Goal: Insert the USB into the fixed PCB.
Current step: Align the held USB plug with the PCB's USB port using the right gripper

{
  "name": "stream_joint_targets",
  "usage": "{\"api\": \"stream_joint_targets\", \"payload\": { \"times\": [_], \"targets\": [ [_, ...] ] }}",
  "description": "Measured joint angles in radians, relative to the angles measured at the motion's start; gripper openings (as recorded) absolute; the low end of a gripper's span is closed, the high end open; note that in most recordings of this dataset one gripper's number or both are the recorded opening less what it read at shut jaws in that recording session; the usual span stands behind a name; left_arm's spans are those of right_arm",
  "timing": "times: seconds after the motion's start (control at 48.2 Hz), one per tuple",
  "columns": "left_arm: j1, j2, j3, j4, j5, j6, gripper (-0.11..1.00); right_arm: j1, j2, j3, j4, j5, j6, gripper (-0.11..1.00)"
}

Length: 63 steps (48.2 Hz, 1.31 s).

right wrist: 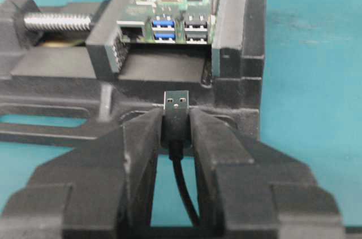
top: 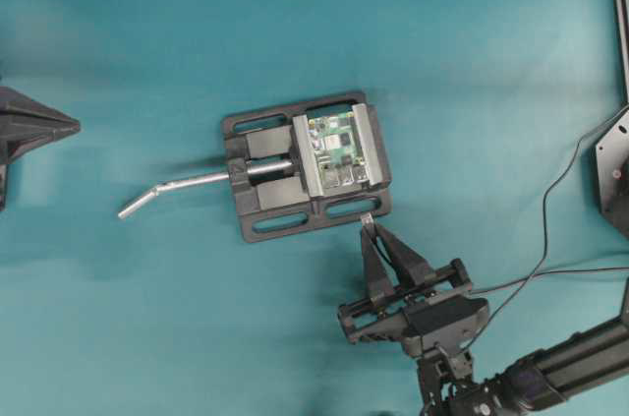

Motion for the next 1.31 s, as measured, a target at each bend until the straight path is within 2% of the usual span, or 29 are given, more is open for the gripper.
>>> {"api": "stream_joint_targets", "payload": {
  "times": [0.664, 1.307],
  "targets": [
    [0.002, 0.002, 0.0, 0.002, 0.0, 0.0, 0.0, -0.002, 0.009, -0.014, 0.018, -0.046, -0.009, 0.21],
    [0.002, 0.0, 0.0, 0.0, 0.0, 0.0, -0.01, -0.015, 0.009, -0.043, 0.014, -0.075, -0.015, 0.21]
  ]
}}
